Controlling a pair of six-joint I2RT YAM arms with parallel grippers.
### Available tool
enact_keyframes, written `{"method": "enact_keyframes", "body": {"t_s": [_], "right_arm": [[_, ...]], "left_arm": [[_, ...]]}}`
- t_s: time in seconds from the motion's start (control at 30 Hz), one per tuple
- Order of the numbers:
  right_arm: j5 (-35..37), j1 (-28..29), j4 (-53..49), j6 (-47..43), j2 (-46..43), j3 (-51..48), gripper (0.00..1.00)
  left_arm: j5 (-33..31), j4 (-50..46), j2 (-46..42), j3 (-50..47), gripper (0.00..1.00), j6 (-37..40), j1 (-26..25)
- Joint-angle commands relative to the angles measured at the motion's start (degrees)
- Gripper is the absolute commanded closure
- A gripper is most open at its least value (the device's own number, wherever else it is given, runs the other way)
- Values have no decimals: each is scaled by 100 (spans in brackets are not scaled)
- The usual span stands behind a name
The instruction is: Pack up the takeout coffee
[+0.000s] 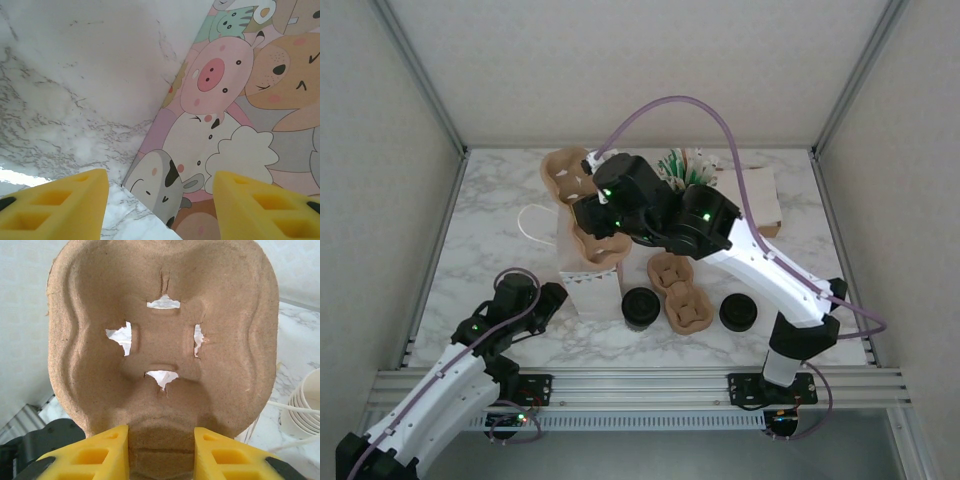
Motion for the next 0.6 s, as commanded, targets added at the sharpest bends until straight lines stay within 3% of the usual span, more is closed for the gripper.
{"method": "enact_keyframes", "body": {"t_s": [0.0, 0.23, 0.37, 0.57], "right_arm": [[252, 54, 58, 263, 150, 243, 67], [341, 135, 267, 543, 453, 644, 68], [746, 244, -22, 827, 690, 1077, 68], [1346, 327, -662, 1306, 1121, 1797, 69]], "left_arm": [[-111, -114, -89, 40, 42, -49, -56], [-148, -306, -107, 195, 43, 19, -49], [-305, -649, -61, 460, 43, 223, -54], [-1089, -1616, 48, 1336, 42, 593, -48]]}}
